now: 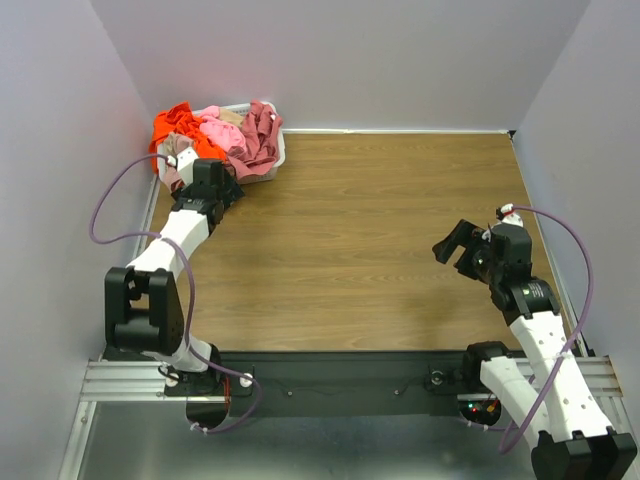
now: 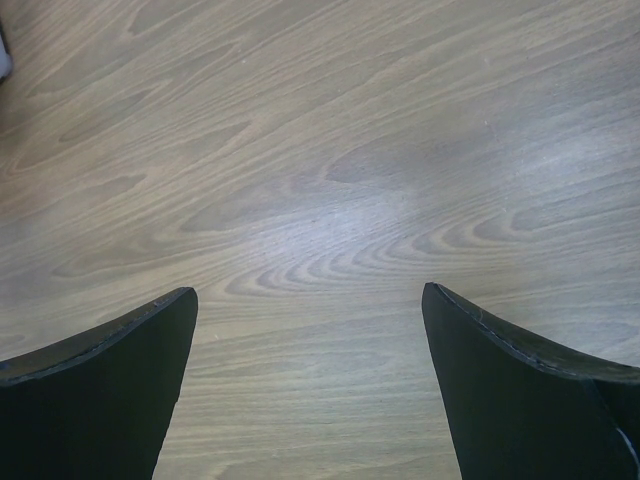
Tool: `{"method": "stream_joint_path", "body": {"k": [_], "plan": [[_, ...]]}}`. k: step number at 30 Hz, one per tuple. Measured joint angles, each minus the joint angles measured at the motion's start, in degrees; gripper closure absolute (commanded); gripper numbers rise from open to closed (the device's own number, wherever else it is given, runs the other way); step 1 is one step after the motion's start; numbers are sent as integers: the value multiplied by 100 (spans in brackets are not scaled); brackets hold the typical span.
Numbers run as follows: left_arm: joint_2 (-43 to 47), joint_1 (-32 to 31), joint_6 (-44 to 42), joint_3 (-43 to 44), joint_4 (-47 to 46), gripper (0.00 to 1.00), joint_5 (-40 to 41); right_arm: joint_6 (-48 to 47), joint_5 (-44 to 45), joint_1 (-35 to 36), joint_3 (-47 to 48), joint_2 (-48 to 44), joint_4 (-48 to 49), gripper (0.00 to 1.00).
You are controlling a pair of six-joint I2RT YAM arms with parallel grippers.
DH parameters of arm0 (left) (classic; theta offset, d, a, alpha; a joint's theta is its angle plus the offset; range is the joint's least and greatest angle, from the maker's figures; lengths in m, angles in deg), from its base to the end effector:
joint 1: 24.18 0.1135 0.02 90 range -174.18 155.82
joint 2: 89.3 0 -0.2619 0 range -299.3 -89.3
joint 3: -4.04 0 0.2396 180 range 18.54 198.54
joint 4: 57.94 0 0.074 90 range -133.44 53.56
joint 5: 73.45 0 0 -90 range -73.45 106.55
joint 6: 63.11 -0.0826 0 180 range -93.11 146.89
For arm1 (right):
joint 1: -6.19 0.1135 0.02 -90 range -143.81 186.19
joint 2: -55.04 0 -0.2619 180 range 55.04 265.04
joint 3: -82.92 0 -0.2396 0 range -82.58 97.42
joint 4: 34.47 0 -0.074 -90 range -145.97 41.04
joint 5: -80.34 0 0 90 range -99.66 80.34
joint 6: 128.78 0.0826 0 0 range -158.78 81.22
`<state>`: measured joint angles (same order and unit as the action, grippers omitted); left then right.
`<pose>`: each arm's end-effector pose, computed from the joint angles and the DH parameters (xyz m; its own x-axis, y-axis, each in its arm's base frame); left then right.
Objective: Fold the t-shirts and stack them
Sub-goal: Grab the tshirt from the pile
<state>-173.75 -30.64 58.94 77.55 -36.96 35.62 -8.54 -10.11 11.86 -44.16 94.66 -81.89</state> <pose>0.3597 -0.0136 0.2483 -0.3555 -0.4645 -0.8111 -0.4222 0.8540 -0.3040 0.1801 0.0185 0.2478 -0.5352 0.4529 -0.7130 0.1902 0.8870 0.4207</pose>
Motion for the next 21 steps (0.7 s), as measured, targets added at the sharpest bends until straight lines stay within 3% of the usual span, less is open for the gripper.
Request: {"method": "stream_joint_path", "body": {"k": [6,11,15,16,21], "plan": [[-717,304,-249,339,-107,2,-33,0,-9,0,0,0,0,0],[-1274,540,-476,621,-105,18,-87,0,-26,0,0,46,0,0],[-1526,551,-597,876,-107,24,-103,0,-26,0,0,57,2,0],[-1589,551,-621,957,-105,32,-107,0,-26,0,0,57,0,0],[-1749,546,-702,1202,-111,32,-127,0,-26,0,0,59,0,0]]}}
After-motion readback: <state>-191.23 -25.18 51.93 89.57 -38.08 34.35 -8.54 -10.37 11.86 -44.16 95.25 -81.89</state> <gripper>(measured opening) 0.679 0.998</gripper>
